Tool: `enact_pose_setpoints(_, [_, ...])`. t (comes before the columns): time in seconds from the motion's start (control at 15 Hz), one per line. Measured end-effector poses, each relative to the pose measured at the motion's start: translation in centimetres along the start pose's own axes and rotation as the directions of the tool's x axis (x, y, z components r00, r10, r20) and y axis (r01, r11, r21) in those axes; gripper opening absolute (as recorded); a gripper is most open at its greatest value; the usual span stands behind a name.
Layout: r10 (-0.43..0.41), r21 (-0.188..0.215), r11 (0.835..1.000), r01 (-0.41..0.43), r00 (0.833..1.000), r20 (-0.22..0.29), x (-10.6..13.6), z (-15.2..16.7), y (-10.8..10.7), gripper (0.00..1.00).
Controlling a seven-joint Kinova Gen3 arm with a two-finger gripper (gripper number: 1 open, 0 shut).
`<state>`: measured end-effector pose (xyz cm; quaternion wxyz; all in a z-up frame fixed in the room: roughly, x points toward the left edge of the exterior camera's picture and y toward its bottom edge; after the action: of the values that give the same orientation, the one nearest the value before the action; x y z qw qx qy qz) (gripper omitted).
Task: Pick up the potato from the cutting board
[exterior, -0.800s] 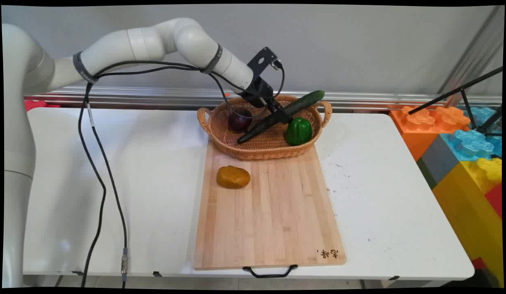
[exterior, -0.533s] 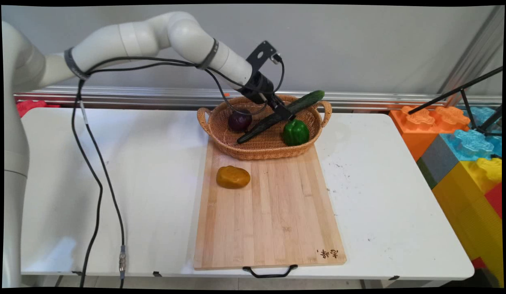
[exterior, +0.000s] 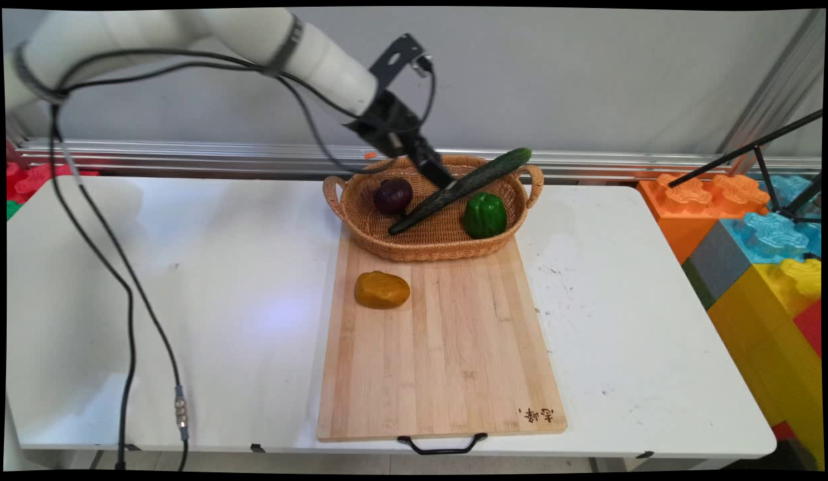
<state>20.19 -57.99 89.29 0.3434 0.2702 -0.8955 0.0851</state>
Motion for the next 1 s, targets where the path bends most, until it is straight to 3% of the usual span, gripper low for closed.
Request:
enact_pose_setpoints(0.2, [0.053, -0.046, 0.998, -0.05, 0.996, 0.069, -1.7, -3.2, 1.0, 1.0])
enact_pose_setpoints(0.47, [0.152, -0.114, 0.984, -0.136, 0.976, 0.153, -5.2, -6.3, 1.9, 1.0])
enact_pose_setpoints(0.73, [0.263, -0.16, 0.959, -0.233, 0.943, 0.202, -8.5, -6.3, 2.9, 1.0])
enact_pose_setpoints(1.0, [0.293, -0.174, 0.95, -0.258, 0.931, 0.218, -10.2, -5.0, 4.0, 1.0])
